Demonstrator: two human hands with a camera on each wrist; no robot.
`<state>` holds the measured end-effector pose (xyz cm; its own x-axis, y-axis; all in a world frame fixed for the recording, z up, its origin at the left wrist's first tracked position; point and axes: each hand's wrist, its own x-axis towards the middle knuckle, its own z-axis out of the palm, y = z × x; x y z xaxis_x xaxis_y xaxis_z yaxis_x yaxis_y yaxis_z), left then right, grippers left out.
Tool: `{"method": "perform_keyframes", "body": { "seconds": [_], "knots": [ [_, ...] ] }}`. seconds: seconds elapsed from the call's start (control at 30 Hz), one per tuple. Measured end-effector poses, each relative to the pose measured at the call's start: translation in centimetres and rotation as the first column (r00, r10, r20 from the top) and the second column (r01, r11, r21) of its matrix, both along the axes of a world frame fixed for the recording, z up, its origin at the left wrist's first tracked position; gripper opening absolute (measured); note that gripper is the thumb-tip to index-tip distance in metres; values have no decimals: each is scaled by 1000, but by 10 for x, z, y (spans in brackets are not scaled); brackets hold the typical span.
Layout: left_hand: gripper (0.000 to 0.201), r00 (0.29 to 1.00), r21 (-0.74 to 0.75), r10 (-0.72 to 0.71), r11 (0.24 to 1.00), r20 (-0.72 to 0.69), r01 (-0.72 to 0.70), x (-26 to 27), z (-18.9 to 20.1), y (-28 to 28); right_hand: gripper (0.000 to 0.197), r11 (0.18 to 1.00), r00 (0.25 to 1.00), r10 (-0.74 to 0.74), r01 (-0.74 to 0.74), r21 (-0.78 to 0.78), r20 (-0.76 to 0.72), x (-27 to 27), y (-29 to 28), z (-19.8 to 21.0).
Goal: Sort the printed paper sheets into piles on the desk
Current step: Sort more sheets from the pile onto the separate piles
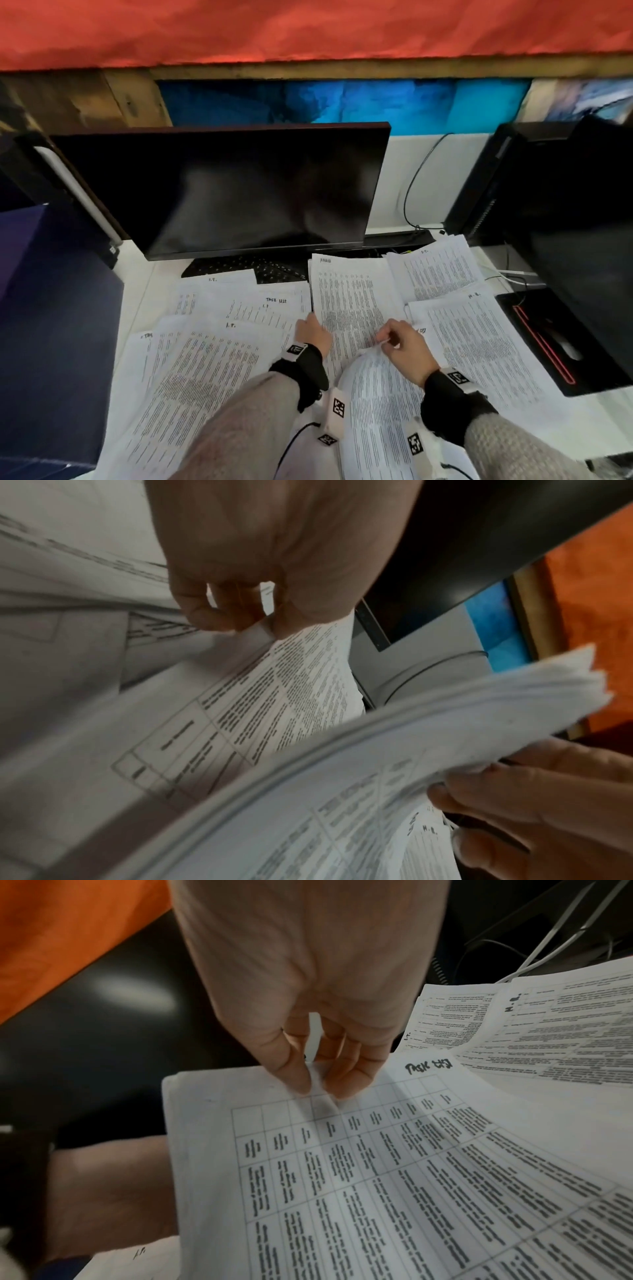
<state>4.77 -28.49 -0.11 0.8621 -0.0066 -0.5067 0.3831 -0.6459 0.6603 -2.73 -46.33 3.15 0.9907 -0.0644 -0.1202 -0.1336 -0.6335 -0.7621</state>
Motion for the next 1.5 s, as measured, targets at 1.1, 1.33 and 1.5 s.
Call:
{"method": "perform_keyframes", "body": {
  "seconds": [1.1, 1.33, 1.5],
  "knots": [
    [29, 902, 51, 348, 927, 256, -372, -83, -13, 278, 54, 883, 809, 14, 266, 388, -587, 12, 195, -52],
    [28, 970, 56, 93, 993, 226, -108, -95, -5, 301, 36, 900, 808, -154, 352, 258, -569, 26, 182, -52],
    [19, 972, 178, 6, 983, 237, -49, -89, -14, 297, 19, 896, 799, -169, 368, 247, -577, 28, 181, -53]
  ]
}}
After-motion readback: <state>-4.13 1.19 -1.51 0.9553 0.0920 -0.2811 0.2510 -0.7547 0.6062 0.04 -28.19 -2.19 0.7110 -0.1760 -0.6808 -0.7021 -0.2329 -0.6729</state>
